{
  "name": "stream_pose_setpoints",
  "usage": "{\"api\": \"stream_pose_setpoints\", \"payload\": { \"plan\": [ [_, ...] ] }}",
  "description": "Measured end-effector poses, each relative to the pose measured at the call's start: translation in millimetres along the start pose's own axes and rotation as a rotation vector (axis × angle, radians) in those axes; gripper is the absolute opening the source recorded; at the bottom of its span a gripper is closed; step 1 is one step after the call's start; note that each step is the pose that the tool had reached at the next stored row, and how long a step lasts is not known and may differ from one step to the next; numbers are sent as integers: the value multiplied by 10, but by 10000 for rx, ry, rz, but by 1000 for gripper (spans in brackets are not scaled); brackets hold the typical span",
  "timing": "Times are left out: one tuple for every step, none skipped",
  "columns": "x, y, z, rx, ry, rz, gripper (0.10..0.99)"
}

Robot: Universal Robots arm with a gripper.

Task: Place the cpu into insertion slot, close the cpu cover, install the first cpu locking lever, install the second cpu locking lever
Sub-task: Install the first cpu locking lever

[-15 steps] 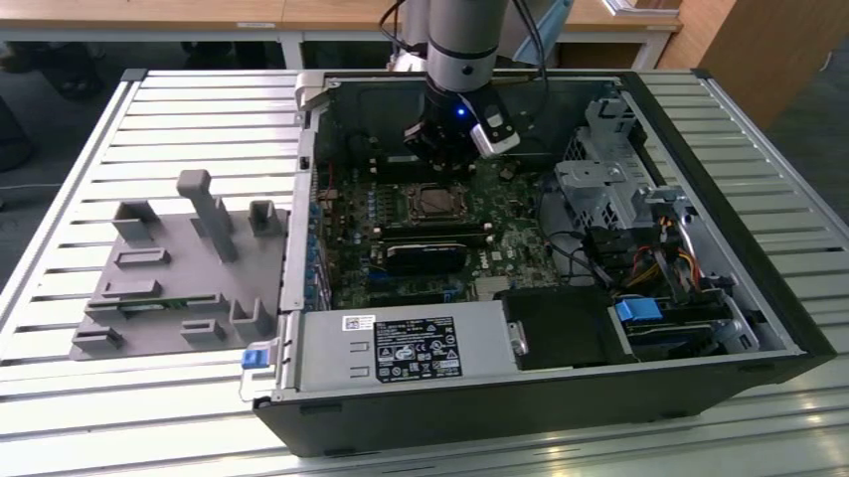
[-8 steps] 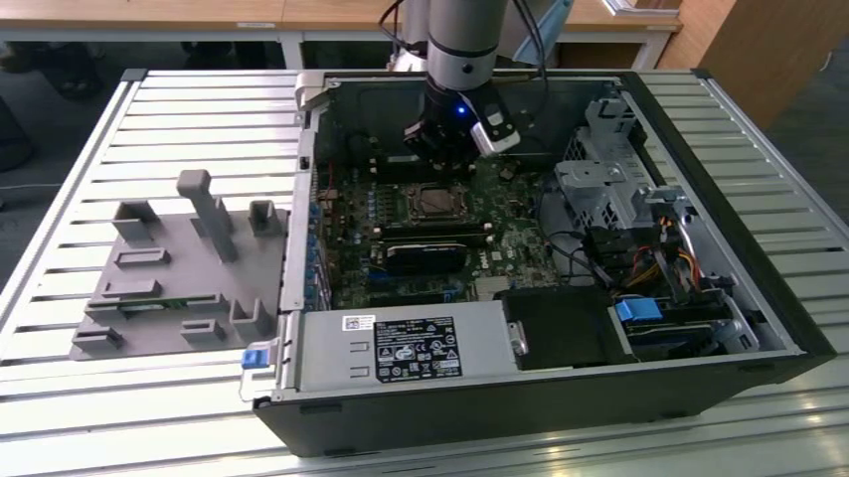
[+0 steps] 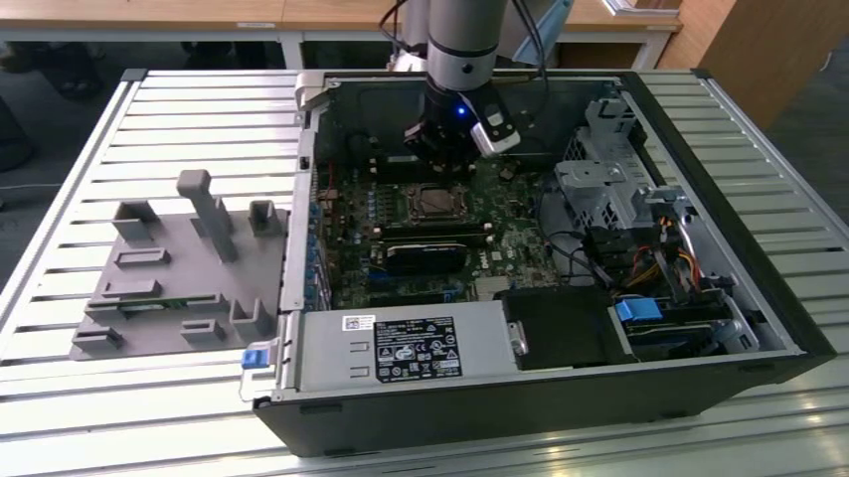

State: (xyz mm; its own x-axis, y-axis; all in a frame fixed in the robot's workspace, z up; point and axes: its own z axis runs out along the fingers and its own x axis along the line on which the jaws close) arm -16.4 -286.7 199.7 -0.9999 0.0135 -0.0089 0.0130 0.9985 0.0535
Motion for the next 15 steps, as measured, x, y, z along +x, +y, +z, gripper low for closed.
{"api": "stream_pose_setpoints", "payload": {
  "plan": [
    [0,0,3,38,0,0,110],
    [0,0,6,75,-1,0,110],
    [0,0,9,109,-2,-1,110],
    [0,0,13,138,-2,-2,110],
    [0,0,16,163,-2,-2,110],
    [0,1,20,182,-1,-2,110],
    [-1,2,24,195,0,-2,110],
    [-1,3,29,201,1,-3,110],
    [-1,5,34,205,1,-2,110],
    [-2,7,38,206,1,-2,110],
    [-3,9,42,204,-1,-2,110],
    [-4,11,46,202,-2,-2,110],
    [-6,14,50,200,-2,-2,110],
    [-7,16,52,201,-3,-2,110],
    [-7,18,51,203,-1,-2,110]
  ]
}}
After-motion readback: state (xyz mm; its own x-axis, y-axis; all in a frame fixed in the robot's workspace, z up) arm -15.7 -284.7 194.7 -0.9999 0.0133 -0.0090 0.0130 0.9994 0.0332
